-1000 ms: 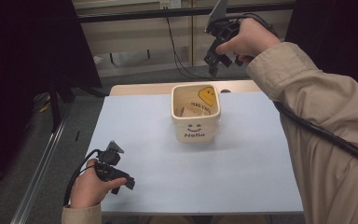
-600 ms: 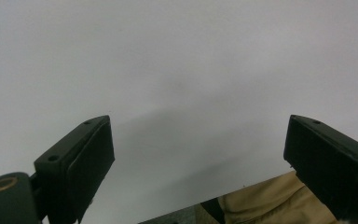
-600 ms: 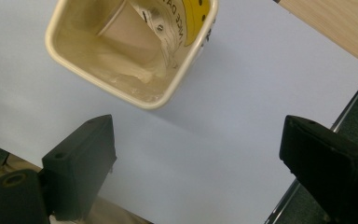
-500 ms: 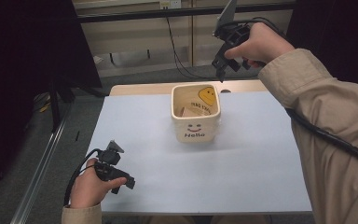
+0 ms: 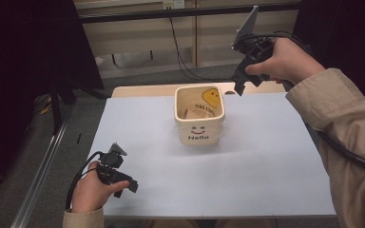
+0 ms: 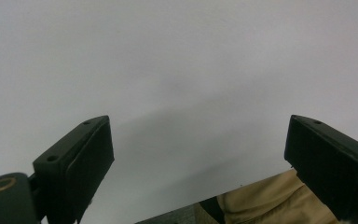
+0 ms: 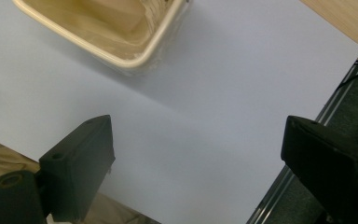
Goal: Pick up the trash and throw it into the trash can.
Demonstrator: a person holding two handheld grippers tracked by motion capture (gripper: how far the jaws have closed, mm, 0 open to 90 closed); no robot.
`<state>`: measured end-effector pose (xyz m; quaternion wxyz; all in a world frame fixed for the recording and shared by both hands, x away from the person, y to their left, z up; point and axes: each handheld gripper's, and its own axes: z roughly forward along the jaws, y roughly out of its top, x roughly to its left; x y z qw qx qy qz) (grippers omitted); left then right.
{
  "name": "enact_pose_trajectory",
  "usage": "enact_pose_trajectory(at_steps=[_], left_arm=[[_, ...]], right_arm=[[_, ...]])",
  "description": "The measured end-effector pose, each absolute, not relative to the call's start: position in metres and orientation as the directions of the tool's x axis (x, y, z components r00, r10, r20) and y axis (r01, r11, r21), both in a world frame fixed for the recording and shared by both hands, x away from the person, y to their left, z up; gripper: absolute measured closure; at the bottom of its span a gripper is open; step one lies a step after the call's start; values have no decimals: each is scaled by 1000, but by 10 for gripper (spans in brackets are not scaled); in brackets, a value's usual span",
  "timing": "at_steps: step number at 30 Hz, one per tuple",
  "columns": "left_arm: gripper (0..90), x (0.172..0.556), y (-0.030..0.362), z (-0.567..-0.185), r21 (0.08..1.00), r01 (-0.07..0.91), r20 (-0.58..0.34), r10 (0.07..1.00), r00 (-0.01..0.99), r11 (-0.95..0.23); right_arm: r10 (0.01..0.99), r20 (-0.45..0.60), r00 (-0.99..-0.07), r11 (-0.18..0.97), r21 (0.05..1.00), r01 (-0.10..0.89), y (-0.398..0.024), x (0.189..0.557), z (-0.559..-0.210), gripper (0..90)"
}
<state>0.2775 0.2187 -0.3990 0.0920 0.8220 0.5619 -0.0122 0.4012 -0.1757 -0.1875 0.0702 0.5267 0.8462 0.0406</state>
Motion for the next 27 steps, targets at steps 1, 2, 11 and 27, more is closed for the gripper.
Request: enact_pose_trajectory(at_steps=[1, 2, 11, 27], left_arm=[[78, 277, 219, -399, 128, 925, -127, 919, 372, -357], [78, 277, 219, -399, 128, 925, -127, 919, 372, -357], [75, 276, 220, -397, 132, 925, -117, 921, 373, -357], [70, 276, 219, -396, 127, 926, -119, 922, 369, -355]], right_arm=[[894, -86, -439, 447, 138, 884, -177, 399, -190, 93], [892, -85, -443, 451, 136, 882, -179, 396, -192, 93], [885, -116, -451, 463, 134, 876, -194, 374, -211, 88], [881, -104, -461, 470, 96, 877, -221, 341, -265, 82]])
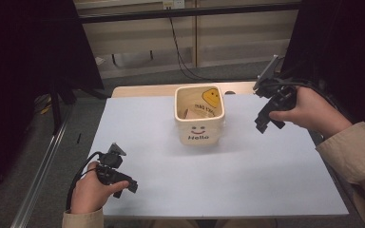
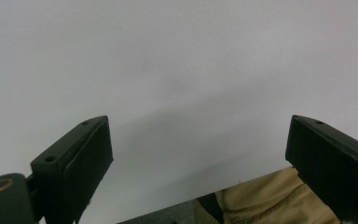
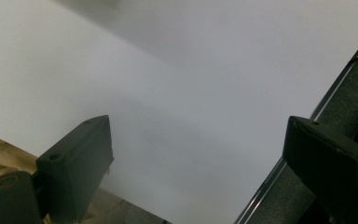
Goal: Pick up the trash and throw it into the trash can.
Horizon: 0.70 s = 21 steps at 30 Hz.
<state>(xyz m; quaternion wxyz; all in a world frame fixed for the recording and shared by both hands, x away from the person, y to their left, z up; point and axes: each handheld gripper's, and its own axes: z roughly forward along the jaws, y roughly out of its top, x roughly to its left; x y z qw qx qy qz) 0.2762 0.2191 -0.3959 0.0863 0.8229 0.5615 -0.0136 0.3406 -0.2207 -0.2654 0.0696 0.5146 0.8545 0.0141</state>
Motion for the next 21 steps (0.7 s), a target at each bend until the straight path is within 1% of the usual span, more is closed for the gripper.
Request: enact_pose_trajectory(at_steps=[5, 6, 7, 9, 13, 14, 17, 21], left_arm=[[70, 275, 219, -396, 131, 930, -124, 925, 360, -344], [70, 275, 219, -396, 131, 930, -124, 925, 360, -344], [70, 275, 219, -396, 131, 930, -124, 925, 360, -344], [70, 275, 219, -396, 131, 930, -125, 925, 359, -343], [69, 276, 220, -396, 129, 927, -117, 923, 366, -351], [69, 275, 219, -396, 129, 932, -126, 926, 355, -340], [69, 276, 220, -396, 126, 928, -116, 924, 365, -351], [69, 275, 219, -397, 131, 933, -122, 928, 351, -336]], right_arm=[[882, -74, -466, 471, 95, 877, -225, 334, -280, 82], [883, -88, -462, 469, 92, 878, -227, 331, -287, 81], [883, -88, -462, 469, 92, 878, -227, 331, -287, 81], [883, -74, -464, 469, 87, 879, -231, 327, -298, 82], [883, -85, -462, 469, 83, 879, -236, 323, -310, 82], [882, -80, -465, 471, 82, 879, -238, 322, -314, 82], [886, -94, -454, 461, 66, 885, -241, 316, -329, 82], [895, -97, -435, 441, 54, 896, -243, 312, -339, 80]])
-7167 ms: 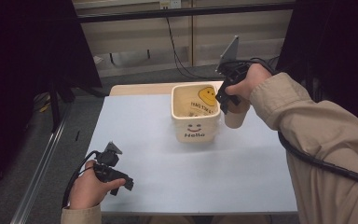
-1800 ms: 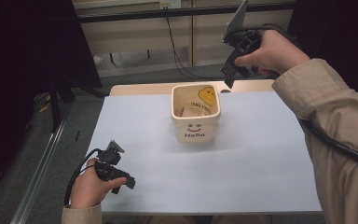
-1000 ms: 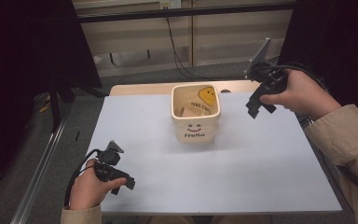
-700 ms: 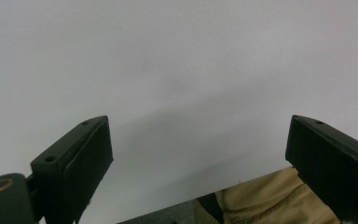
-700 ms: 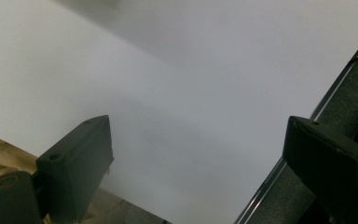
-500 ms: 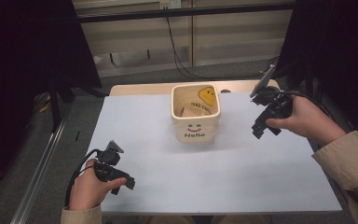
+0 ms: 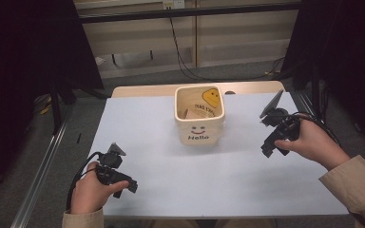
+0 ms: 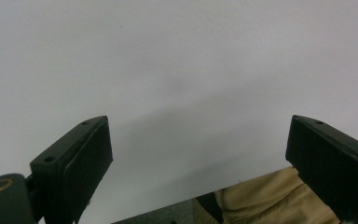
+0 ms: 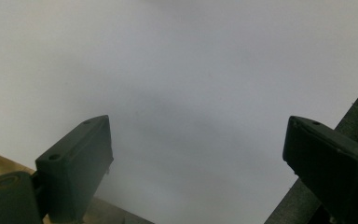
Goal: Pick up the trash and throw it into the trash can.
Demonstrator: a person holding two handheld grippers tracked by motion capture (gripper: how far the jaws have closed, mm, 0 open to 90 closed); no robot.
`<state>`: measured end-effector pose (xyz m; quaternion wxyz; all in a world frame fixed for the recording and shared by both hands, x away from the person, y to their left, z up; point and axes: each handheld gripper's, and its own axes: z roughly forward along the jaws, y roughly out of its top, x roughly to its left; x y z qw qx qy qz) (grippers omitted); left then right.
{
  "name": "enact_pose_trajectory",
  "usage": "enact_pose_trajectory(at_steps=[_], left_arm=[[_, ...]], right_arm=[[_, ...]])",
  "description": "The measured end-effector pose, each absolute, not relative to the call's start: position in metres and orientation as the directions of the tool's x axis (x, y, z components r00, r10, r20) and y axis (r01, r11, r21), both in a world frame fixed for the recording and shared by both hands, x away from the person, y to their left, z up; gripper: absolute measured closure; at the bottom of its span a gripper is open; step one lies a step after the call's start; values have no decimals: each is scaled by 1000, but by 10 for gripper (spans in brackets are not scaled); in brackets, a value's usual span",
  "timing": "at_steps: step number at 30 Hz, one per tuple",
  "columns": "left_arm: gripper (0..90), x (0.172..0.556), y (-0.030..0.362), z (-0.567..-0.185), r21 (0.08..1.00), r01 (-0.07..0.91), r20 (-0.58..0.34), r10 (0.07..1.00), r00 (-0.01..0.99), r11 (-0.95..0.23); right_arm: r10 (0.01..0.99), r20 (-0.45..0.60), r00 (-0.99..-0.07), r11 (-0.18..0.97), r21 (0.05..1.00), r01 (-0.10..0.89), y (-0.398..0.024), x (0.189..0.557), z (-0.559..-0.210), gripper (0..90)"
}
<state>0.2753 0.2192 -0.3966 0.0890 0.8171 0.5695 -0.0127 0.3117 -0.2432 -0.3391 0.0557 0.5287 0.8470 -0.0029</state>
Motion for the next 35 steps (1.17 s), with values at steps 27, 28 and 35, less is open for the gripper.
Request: enact_pose_trajectory(at_steps=[27, 28, 35], left_arm=[[68, 276, 219, -396, 128, 934, -126, 928, 349, -334], [67, 276, 219, -396, 125, 933, -124, 928, 351, -337], [66, 276, 219, -397, 131, 933, -114, 930, 349, -334]], right_arm=[[964, -57, -261, 263, 28, 964, -280, 278, -408, 74], [966, -52, -254, 256, 28, 966, -281, 277, -410, 74], [970, -39, -239, 241, 26, 970, -285, 272, -418, 74]])
